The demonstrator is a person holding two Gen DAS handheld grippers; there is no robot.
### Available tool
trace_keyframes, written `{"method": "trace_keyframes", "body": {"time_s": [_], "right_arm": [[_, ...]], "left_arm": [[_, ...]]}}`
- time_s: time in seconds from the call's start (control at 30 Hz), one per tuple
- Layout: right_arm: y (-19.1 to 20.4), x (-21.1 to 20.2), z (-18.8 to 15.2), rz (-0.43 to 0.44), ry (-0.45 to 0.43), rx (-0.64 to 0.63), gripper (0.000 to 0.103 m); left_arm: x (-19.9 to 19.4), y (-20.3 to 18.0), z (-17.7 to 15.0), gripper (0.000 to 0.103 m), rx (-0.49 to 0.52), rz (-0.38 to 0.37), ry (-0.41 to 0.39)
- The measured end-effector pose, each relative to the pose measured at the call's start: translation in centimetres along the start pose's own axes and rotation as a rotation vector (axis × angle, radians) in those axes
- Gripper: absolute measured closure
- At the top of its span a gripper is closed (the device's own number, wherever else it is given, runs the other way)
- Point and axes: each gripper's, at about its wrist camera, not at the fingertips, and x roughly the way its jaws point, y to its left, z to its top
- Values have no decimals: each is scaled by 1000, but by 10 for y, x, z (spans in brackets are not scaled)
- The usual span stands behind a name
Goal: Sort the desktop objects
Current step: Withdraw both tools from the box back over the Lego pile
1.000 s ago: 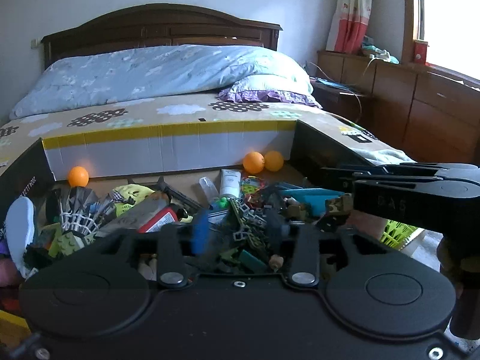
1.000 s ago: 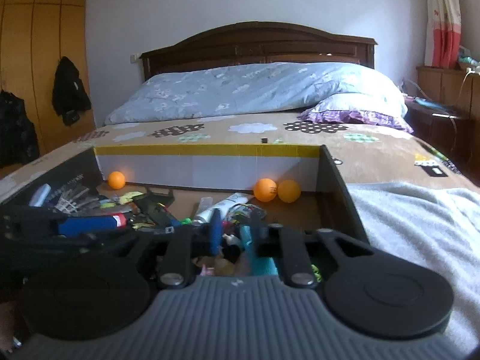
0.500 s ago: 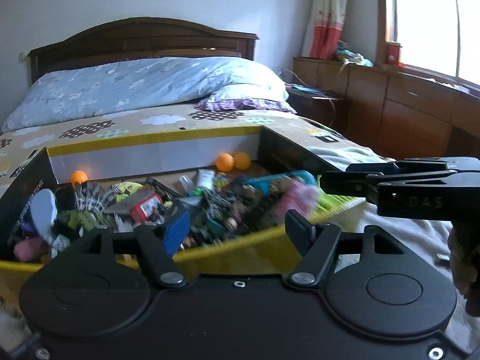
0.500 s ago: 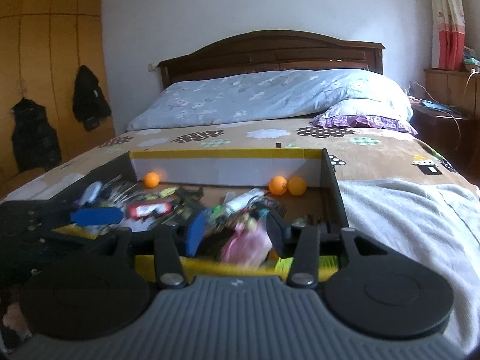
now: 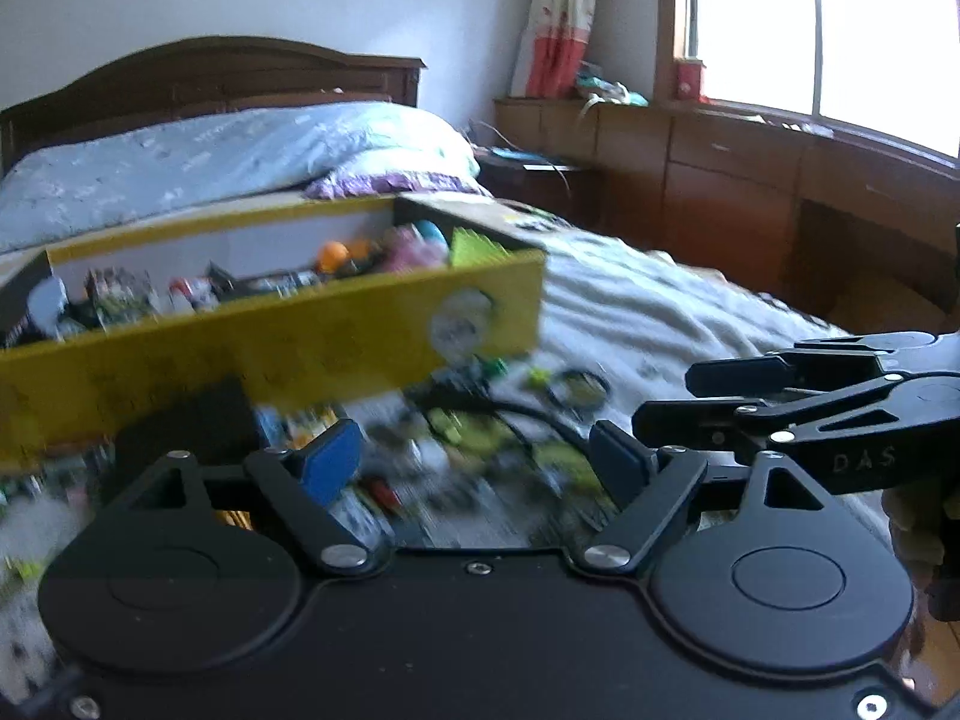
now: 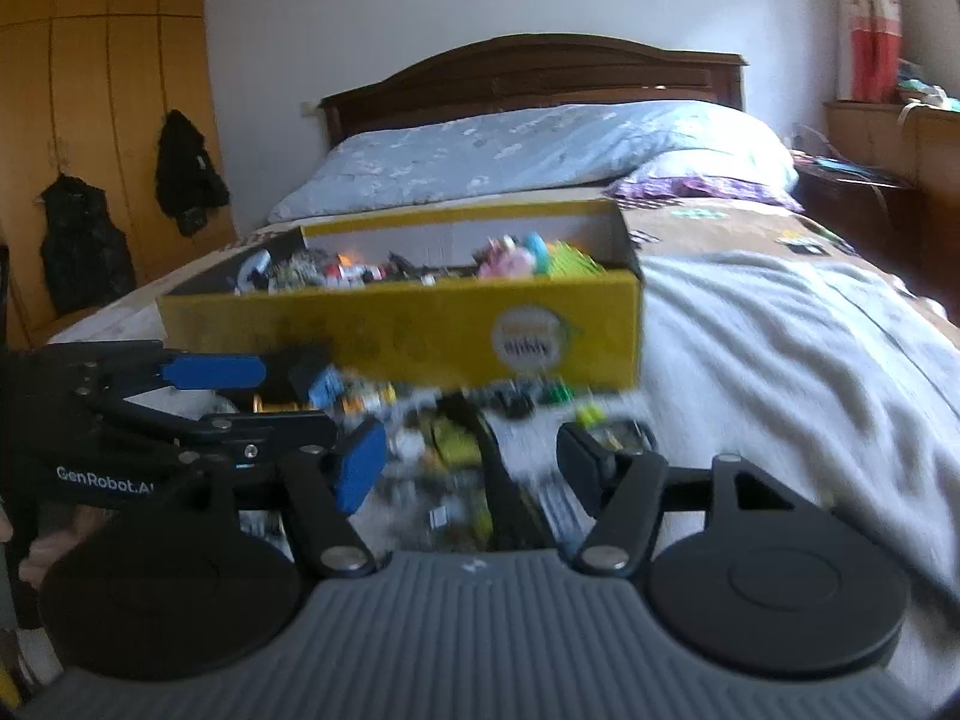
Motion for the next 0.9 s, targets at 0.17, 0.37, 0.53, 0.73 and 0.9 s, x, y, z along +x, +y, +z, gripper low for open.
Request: {"method": "trace_keyframes", "body": {"time_s": [0.17, 0.37, 0.53, 0.73, 0.9], "right_arm": [[6, -29, -39, -23, -6, 13, 23], [16, -55, -76, -62, -33, 10, 19], [26, -71, -96, -78, -54, 4, 15], [35, -92, -115, -88, -119, 23, 9], [47, -105, -127, -41, -125, -9, 42]], "left_arm": [[-16, -16, -26, 21, 11, -18, 9], [-40, -25, -49, 20, 3, -11, -1], [-60, -27, -67, 20, -16, -14, 8], [-82, -28, -85, 33, -40, -19, -13], [-86, -29, -94, 64, -49, -24, -5]]}}
